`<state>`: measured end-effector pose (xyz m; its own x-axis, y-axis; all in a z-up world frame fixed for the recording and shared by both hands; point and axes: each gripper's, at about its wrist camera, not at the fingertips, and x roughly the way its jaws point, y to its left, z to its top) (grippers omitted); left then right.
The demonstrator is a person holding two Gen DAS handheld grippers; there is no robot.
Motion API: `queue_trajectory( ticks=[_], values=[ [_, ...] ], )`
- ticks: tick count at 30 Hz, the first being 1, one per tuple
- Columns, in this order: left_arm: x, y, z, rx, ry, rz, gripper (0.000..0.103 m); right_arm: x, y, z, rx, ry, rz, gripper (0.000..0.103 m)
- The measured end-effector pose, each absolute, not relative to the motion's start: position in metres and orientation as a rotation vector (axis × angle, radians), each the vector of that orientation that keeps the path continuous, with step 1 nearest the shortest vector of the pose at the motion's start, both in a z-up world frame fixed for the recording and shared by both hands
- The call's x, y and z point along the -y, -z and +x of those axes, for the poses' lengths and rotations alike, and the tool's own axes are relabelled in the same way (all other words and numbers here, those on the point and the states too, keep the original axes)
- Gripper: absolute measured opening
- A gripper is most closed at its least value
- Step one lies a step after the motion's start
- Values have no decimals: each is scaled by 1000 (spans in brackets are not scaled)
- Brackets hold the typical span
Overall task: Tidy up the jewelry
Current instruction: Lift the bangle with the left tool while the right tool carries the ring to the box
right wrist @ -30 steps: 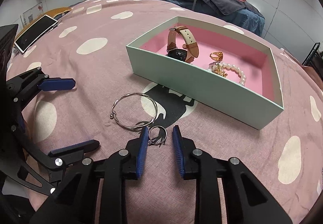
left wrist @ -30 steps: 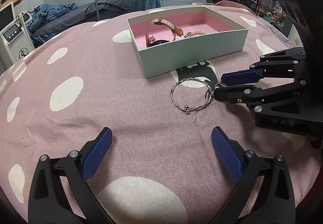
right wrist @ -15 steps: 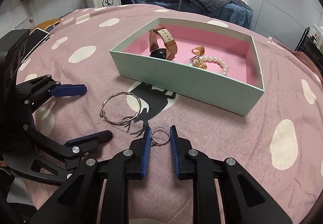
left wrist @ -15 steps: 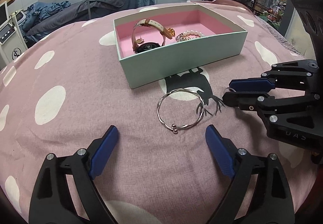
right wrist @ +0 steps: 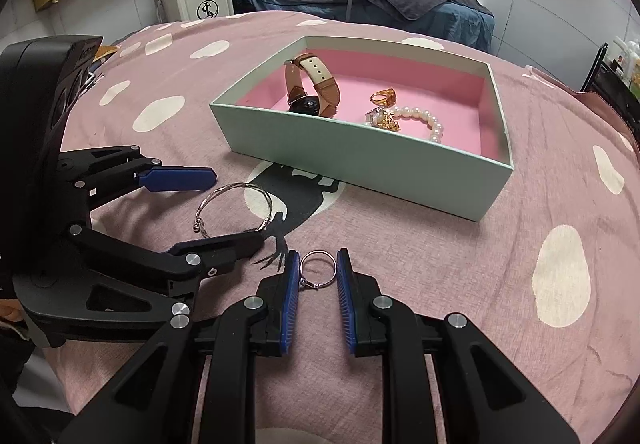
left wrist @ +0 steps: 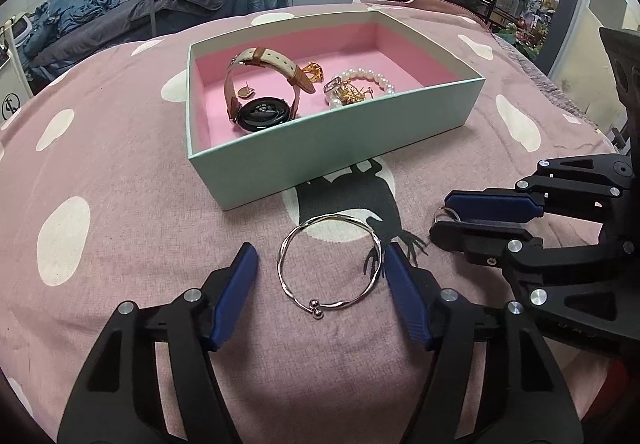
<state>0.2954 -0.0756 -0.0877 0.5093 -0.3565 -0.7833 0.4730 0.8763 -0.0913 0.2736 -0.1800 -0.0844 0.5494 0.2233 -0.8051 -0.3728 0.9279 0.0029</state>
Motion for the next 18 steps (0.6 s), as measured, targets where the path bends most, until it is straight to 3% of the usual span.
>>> queue_trajectory(
  ticks=[4, 18],
  values=[
    [80, 87, 293, -892, 529, 147, 53, 183, 84, 273, -918, -335, -168, 19],
    [80, 85, 287, -874, 532, 138, 52, 195, 81, 271, -914, -303, -129, 19]
  ],
)
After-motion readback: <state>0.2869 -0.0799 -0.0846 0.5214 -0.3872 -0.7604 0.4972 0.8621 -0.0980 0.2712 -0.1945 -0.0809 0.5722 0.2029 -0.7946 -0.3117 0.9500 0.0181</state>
